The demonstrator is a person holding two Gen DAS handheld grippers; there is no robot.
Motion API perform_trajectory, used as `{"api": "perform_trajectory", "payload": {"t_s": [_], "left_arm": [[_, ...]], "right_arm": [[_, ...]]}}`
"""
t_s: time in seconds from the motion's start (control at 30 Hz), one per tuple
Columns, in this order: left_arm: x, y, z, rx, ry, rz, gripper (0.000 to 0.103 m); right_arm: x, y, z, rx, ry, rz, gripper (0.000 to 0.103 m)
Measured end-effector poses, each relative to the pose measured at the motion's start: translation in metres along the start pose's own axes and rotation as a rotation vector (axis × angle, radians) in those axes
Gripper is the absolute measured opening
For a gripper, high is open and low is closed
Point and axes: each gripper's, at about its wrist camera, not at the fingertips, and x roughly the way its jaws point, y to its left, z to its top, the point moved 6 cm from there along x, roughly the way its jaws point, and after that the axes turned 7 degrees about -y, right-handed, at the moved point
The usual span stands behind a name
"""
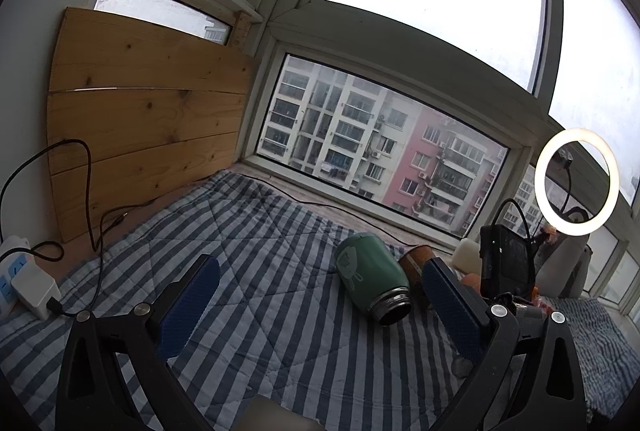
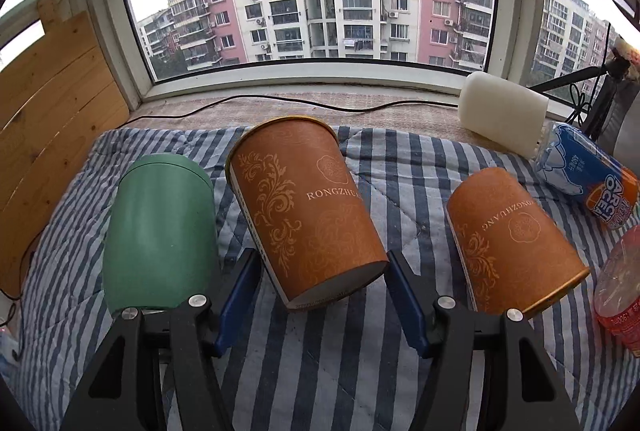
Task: Flip cup upside down
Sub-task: 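Close the right gripper on the cup's side and lift it, then rotate the held cup with the right gripper so its rim faces down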
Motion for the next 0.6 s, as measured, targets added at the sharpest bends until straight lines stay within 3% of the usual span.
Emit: {"api": "perform_trajectory", "payload": {"t_s": [0.3,0.6], "left_arm": [[0.007,-0.011,-0.009,0.072,0.011,0.011,0.102],[0.02,-0.035,-0.033,0.206,0.06,-0.003,0.102]], "right_arm": [[-0.063,-0.008,-0.054,-0.047,-0.002,0.098,0.057],[-0.094,-0.015,-0.082,-0.144,-0.009,0.112,0.06]]}}
